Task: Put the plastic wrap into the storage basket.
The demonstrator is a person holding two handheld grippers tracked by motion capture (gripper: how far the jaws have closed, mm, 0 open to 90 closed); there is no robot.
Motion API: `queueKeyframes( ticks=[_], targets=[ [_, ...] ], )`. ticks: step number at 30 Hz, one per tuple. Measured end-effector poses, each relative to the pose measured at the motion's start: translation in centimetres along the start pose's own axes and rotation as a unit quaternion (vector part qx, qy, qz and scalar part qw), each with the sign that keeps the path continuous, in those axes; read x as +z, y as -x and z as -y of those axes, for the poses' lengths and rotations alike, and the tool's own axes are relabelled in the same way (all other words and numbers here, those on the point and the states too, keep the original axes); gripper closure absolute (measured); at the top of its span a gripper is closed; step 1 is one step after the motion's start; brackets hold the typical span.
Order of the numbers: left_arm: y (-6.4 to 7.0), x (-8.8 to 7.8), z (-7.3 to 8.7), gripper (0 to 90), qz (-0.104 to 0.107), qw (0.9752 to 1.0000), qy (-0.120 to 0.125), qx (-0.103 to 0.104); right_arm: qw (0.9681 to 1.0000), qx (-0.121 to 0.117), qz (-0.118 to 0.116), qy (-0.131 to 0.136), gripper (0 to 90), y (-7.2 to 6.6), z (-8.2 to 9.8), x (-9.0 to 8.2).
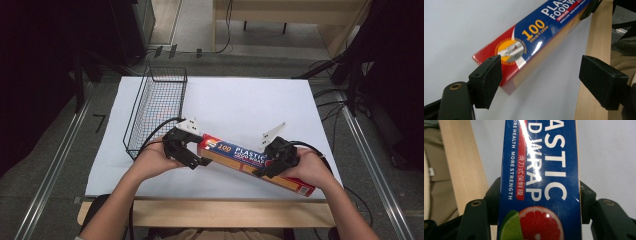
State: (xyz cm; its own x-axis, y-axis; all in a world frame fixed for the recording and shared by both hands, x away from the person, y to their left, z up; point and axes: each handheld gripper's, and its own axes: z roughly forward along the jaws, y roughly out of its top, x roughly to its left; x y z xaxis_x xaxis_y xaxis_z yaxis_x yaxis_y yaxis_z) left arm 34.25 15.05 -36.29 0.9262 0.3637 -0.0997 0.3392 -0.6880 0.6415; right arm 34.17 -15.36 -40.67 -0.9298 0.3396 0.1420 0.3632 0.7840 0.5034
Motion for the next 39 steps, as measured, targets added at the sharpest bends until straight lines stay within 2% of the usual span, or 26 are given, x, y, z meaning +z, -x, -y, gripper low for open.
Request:
queueKeyframes(
  ticks=[3, 5, 9, 15, 16, 19, 23, 28, 29, 30, 31, 32, 33, 34, 35, 37, 39],
  targets=[
    [0.1, 0.0, -0.6, 19.7, 0.002, 1.0000, -0.001, 0.008, 0.9999, -0.007, -0.006, 0.005, 41.2, -0.3, -0.3, -0.2],
    [0.2, 0.0, -1.0, 19.6, 0.005, 0.9999, 0.001, 0.013, 0.9995, -0.027, -0.015, 0.003, 41.1, -0.7, -0.4, -0.4],
    [0.7, 0.3, -1.5, 19.7, 0.014, 0.9995, -0.005, 0.029, 0.9989, -0.039, -0.024, -0.001, 41.2, -1.1, -0.6, -0.4],
    [1.5, 1.0, -1.7, 20.1, 0.024, 0.9981, -0.019, 0.054, 0.9976, -0.061, -0.032, -0.008, 41.1, -1.7, -1.0, 0.0],
    [1.5, 1.1, -1.8, 23.9, 0.027, 0.9977, -0.021, 0.059, 0.9966, -0.074, -0.037, -0.007, 41.1, -1.9, -1.2, 0.0],
    [1.9, 1.4, -1.9, 24.5, 0.033, 0.9965, -0.025, 0.073, 0.9955, -0.082, -0.045, -0.013, 41.1, -2.0, -1.6, 0.1],
    [2.3, 2.0, -2.1, 23.6, 0.048, 0.9952, -0.037, 0.077, 0.9939, -0.099, -0.048, -0.015, 41.1, -2.4, -2.2, 0.1],
    [2.8, 3.1, -2.3, 23.1, 0.057, 0.9928, -0.058, 0.088, 0.9920, -0.120, -0.038, -0.015, 41.1, -2.9, -2.7, 0.2],
    [2.9, 3.3, -2.4, 23.5, 0.057, 0.9925, -0.062, 0.088, 0.9938, -0.028, -0.077, -0.075, 41.1, -4.2, -2.6, -0.3],
    [3.0, 3.4, -2.4, 23.6, 0.057, 0.9916, -0.068, 0.094, 0.9944, -0.097, -0.025, -0.033, 41.2, -3.3, -2.8, 0.1],
    [3.1, 3.7, -2.4, 23.6, 0.058, 0.9913, -0.070, 0.095, 0.9926, -0.112, -0.041, -0.025, 41.2, -3.3, -2.9, 0.4],
    [3.2, 3.8, -2.5, 23.4, 0.058, 0.9910, -0.073, 0.096, 0.9922, -0.121, -0.025, -0.016, 41.1, -3.1, -3.0, 0.6],
    [3.3, 4.0, -2.5, 23.4, 0.059, 0.9901, -0.077, 0.101, 0.9922, -0.121, -0.025, -0.016, 41.1, -3.1, -3.0, 0.6],
    [3.4, 4.1, -2.5, 23.5, 0.059, 0.9896, -0.080, 0.104, 0.9935, -0.109, -0.021, -0.025, 41.1, -3.3, -3.0, 0.4],
    [3.5, 4.3, -2.4, 23.6, 0.059, 0.9897, -0.079, 0.103, 0.9914, -0.124, -0.036, -0.017, 41.1, -3.4, -3.0, 0.6],
    [3.6, 4.5, -2.4, 30.6, 0.062, 0.9886, -0.085, 0.108, 0.9909, -0.130, -0.031, -0.012, 41.1, -3.6, -3.1, 0.5],
    [3.6, 4.5, -2.3, 32.4, 0.066, 0.9877, -0.084, 0.114, 0.9895, -0.142, -0.022, -0.012, 41.0, -3.7, -3.2, 0.6]
  ],
)
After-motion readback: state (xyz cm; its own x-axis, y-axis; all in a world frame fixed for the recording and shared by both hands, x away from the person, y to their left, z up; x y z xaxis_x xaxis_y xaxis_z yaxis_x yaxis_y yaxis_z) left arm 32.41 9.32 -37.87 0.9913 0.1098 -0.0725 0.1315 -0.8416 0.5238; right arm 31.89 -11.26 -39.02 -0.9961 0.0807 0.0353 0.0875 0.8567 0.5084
